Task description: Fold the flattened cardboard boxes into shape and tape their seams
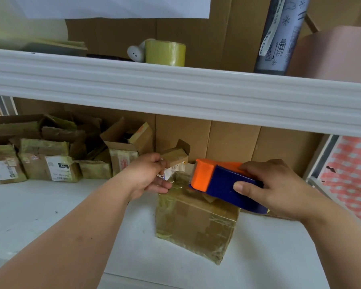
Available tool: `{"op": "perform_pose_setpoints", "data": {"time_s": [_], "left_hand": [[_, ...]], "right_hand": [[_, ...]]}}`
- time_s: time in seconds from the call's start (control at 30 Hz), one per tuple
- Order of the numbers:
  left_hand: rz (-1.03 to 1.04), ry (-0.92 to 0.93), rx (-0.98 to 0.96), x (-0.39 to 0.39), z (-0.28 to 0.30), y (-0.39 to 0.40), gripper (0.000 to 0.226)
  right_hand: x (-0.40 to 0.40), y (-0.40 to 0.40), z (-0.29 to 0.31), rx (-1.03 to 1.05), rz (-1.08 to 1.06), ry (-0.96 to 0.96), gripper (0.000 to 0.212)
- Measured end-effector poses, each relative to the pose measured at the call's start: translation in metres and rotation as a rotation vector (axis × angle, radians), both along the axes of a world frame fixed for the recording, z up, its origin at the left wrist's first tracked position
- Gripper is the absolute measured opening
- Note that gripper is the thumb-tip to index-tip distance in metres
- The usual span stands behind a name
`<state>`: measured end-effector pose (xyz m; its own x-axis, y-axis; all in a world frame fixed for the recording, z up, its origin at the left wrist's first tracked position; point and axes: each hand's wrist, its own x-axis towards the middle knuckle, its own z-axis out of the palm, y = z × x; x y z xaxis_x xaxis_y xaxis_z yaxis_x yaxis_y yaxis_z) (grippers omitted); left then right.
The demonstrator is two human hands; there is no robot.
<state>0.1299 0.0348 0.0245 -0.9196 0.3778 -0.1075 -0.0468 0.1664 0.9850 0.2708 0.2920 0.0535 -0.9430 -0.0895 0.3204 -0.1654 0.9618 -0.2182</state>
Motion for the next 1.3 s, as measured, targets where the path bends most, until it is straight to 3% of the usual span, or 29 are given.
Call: {"op": "perform_pose_setpoints", "data": {"time_s": [0.37, 0.57, 0.7, 1.1, 1.3], "left_hand": [[0.015, -0.089, 0.083, -0.007, 0.000, 0.002, 0.014], [-0.002, -0.142, 0.092, -0.012, -0.001, -0.001, 0.015], [-0.019, -0.138, 0.089, -0.015, -0.001, -0.003, 0.016], [0.003, 0.041, -0.123, -0.023, -0.009, 0.010, 0.020], [0.018, 0.048, -0.143, -0.028, -0.015, 0.012, 0.023]], "right_hand": [[0.035, 0.004, 0.022, -0.140, -0.126, -0.060, 0.045], [0.042, -0.003, 0.027, -0.132, -0.195, -0.147, 0.059], [0.047, -0.004, 0.028, -0.121, -0.203, -0.147, 0.079], [0.042, -0.008, 0.029, 0.074, -0.322, -0.159, 0.035], [0.039, -0.011, 0.027, 0.160, -0.349, -0.151, 0.036]]}}
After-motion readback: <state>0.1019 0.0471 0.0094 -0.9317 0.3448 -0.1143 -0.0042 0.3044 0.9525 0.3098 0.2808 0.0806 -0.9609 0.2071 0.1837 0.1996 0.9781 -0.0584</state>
